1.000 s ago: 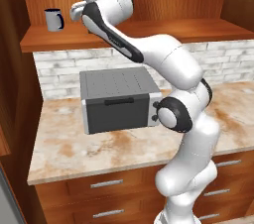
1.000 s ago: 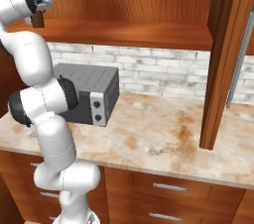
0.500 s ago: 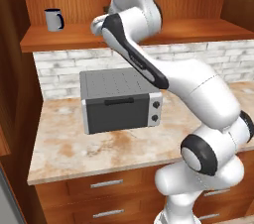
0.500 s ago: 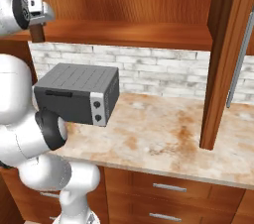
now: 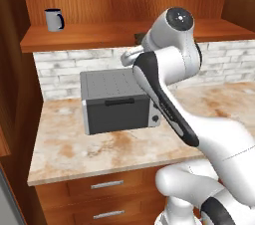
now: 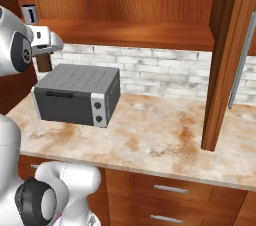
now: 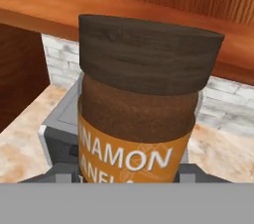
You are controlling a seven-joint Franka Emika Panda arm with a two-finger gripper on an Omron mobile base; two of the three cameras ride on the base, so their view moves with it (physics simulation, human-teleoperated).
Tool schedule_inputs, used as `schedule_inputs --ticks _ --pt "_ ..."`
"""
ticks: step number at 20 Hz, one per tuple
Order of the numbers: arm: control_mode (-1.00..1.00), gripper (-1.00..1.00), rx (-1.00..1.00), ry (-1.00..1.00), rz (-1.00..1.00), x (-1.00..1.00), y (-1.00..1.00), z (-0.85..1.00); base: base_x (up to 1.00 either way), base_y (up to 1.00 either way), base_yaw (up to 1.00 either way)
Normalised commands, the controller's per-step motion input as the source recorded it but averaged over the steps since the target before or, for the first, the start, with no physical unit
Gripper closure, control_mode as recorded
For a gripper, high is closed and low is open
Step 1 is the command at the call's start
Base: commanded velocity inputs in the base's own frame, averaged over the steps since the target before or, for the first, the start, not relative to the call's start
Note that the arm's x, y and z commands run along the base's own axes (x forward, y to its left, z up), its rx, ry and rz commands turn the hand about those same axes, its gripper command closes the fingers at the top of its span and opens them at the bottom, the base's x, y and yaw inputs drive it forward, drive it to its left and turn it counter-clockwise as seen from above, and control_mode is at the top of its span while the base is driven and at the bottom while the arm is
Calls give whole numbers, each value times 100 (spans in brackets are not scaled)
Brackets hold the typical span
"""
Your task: Take the cinnamon bottle from the cabinet and place it on the dining table, next to the plate with the cupcake. Then take the chocolate from the dining counter and place it on the cupcake plate.
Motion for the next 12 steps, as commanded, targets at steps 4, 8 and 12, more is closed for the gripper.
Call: schedule_inputs --ticks 4,8,12 --pt "-100 100 -1 3 -1 -22 -29 -14 0 0 0" --pt "100 100 0 0 0 0 0 0 -72 -19 -5" --pt "100 100 0 0 0 0 0 0 -100 -28 -17"
